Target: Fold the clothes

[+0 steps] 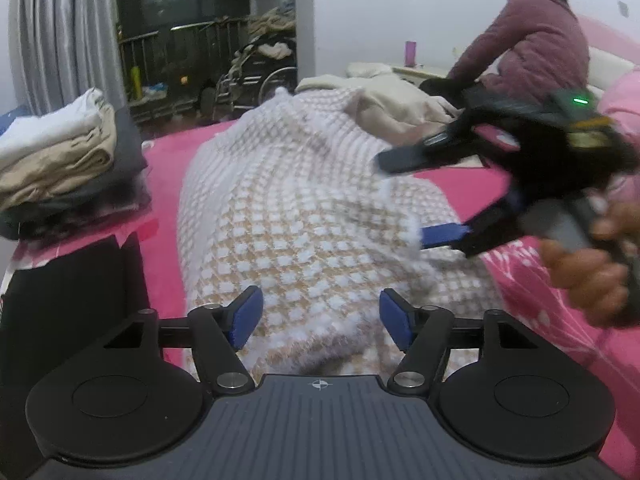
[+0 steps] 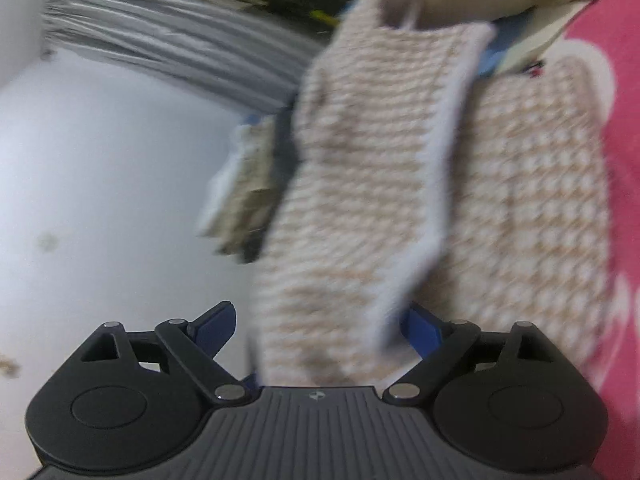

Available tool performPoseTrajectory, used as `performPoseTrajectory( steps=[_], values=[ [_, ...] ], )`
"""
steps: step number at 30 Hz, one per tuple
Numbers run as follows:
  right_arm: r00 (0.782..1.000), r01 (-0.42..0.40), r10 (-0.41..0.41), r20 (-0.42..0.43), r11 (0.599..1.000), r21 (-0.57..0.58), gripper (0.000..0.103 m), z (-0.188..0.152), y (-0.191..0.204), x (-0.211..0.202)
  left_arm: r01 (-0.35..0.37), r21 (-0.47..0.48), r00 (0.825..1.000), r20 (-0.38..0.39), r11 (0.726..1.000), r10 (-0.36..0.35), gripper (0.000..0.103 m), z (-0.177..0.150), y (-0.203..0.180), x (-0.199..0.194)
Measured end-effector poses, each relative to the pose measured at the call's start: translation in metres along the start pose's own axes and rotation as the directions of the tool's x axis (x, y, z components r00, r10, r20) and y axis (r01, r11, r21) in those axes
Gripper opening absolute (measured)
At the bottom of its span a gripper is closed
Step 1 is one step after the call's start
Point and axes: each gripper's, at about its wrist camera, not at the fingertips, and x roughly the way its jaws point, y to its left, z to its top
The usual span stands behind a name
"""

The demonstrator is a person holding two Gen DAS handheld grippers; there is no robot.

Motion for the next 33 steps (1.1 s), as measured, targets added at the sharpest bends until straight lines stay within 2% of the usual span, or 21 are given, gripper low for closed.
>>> performPoseTrajectory(
  steps=[1, 4, 6, 7, 8, 9, 12, 15, 20, 22, 24, 25, 27, 29, 30, 33],
  values=[
    [1.0, 0.013, -0.013, -0.003, 1.0, 0.011, 0.08, 0.003, -0.001, 0.004, 0.004, 0.002, 1.0, 0.0, 1.0, -0.004, 0.067, -0.001, -0.002, -0.001],
    [0.996, -0.07, 0.07, -0.059, 0.997, 0.013, 0.06, 0.009, 0.015, 0.008, 0.005, 0.015, 1.0, 0.018, 1.0, -0.005, 0.068, -0.001, -0.008, -0.005],
    [0.988, -0.124, 0.125, -0.096, 0.992, 0.016, 0.047, 0.014, 0.025, 0.011, -0.002, -0.001, 0.999, 0.039, 1.0, 0.002, 0.072, 0.005, -0.009, -0.007],
    [0.982, -0.153, 0.154, -0.114, 0.988, 0.018, 0.045, 0.016, 0.03, 0.013, -0.006, -0.012, 0.999, 0.05, 1.0, 0.007, 0.076, 0.008, -0.01, -0.008],
    [0.973, -0.19, 0.191, -0.13, 0.982, 0.019, 0.045, 0.015, 0.037, 0.01, -0.01, -0.024, 0.998, 0.061, 1.0, 0.011, 0.086, 0.011, -0.01, -0.009],
    [0.965, -0.217, 0.217, -0.148, 0.976, 0.017, 0.045, 0.015, 0.043, 0.01, -0.004, -0.045, 0.997, 0.079, 0.999, 0.007, 0.091, 0.015, -0.009, -0.01],
    [0.949, -0.253, 0.255, -0.188, 0.967, 0.031, 0.045, 0.017, 0.055, 0.013, 0.036, -0.098, 0.99, 0.139, 0.994, -0.023, 0.094, 0.03, -0.006, -0.013],
    [0.933, -0.287, 0.297, -0.205, 0.955, 0.075, 0.045, 0.019, 0.058, 0.018, -0.015, -0.069, 0.982, 0.188, 0.998, 0.028, 0.096, 0.036, -0.01, -0.01],
    [0.904, -0.355, 0.375, -0.205, 0.926, 0.129, 0.046, 0.023, 0.069, 0.032, -0.119, 0.009, 0.969, 0.218, 0.993, 0.114, 0.096, 0.03, -0.015, -0.004],
    [0.894, -0.38, 0.401, -0.198, 0.915, 0.138, 0.052, 0.023, 0.076, 0.035, -0.171, 0.082, 0.959, 0.244, 0.982, 0.147, 0.09, 0.025, -0.02, -0.004],
    [0.9, -0.372, 0.389, -0.197, 0.921, 0.115, 0.056, 0.025, 0.082, 0.033, -0.223, 0.161, 0.948, 0.265, 0.962, 0.175, 0.069, 0.021, -0.024, -0.002],
    [0.907, -0.358, 0.37, -0.199, 0.929, 0.094, 0.06, 0.026, 0.085, 0.034, -0.232, 0.175, 0.946, 0.269, 0.957, 0.18, 0.062, 0.021, -0.023, -0.001],
    [0.924, -0.325, 0.328, -0.197, 0.944, 0.049, 0.067, 0.026, 0.09, 0.028, -0.233, 0.17, 0.947, 0.265, 0.957, 0.183, 0.034, 0.022, -0.018, 0.0],
    [0.932, -0.311, 0.31, -0.188, 0.95, 0.024, 0.076, 0.028, 0.092, 0.016, -0.23, 0.14, 0.948, 0.255, 0.963, 0.19, 0.021, 0.025, -0.01, -0.001],
    [0.935, -0.314, 0.313, -0.169, 0.949, 0.022, 0.081, 0.03, 0.09, 0.005, -0.228, 0.12, 0.949, 0.249, 0.966, 0.193, 0.016, 0.027, -0.005, -0.002],
    [0.943, -0.318, 0.32, -0.088, 0.948, 0.036, 0.093, 0.034, 0.076, -0.03, -0.221, 0.086, 0.952, 0.236, 0.971, 0.196, 0.013, 0.029, 0.005, -0.005]
  ],
)
